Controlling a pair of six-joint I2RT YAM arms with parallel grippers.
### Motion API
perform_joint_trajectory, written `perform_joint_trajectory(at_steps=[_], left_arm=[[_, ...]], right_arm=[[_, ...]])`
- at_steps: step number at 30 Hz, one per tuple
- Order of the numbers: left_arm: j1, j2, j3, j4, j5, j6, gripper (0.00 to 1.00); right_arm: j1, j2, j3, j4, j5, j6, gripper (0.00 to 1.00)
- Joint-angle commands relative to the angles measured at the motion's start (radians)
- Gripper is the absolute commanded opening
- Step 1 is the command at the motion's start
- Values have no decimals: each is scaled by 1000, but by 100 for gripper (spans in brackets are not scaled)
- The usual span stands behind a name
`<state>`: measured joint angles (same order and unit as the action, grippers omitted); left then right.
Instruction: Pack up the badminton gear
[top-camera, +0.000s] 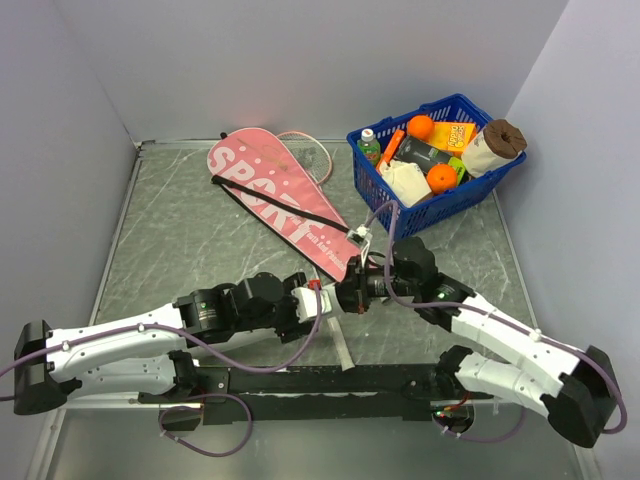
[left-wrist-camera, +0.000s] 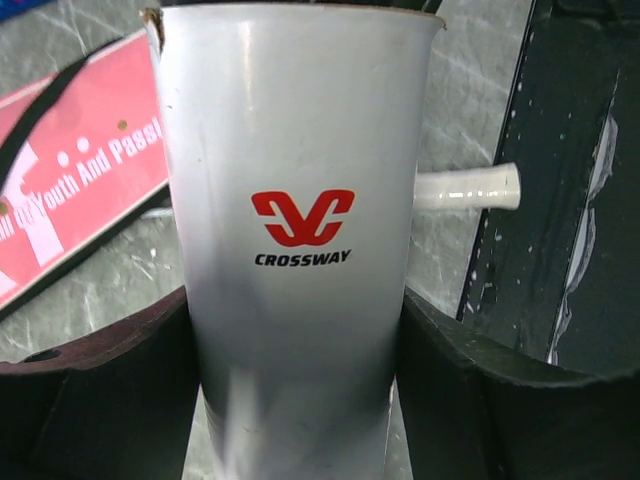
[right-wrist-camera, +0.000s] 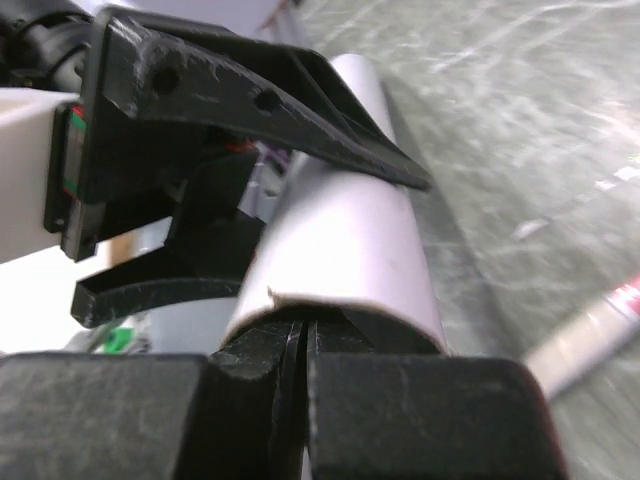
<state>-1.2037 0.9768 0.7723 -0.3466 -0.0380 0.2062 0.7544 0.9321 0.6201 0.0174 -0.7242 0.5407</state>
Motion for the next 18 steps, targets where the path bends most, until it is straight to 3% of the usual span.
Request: perform_joint_trajectory(at_steps=[1, 5, 11, 14, 18], left_arm=[[0, -39, 53, 75, 21, -48, 1], [0, -64, 41, 93, 9, -65, 1], [1, -44, 48, 77, 4, -68, 1], [0, -12, 64, 55, 3, -68, 1], [0, 22, 79, 50, 7, -74, 1]], right_arm=[[3, 69, -36, 295, -145, 137, 0], [2, 65, -28, 239, -141, 116, 1], [-9, -50, 74, -51, 35, -22, 42], [-71, -93, 107, -161, 117, -68, 50], [-202, -130, 128, -226, 132, -79, 51]])
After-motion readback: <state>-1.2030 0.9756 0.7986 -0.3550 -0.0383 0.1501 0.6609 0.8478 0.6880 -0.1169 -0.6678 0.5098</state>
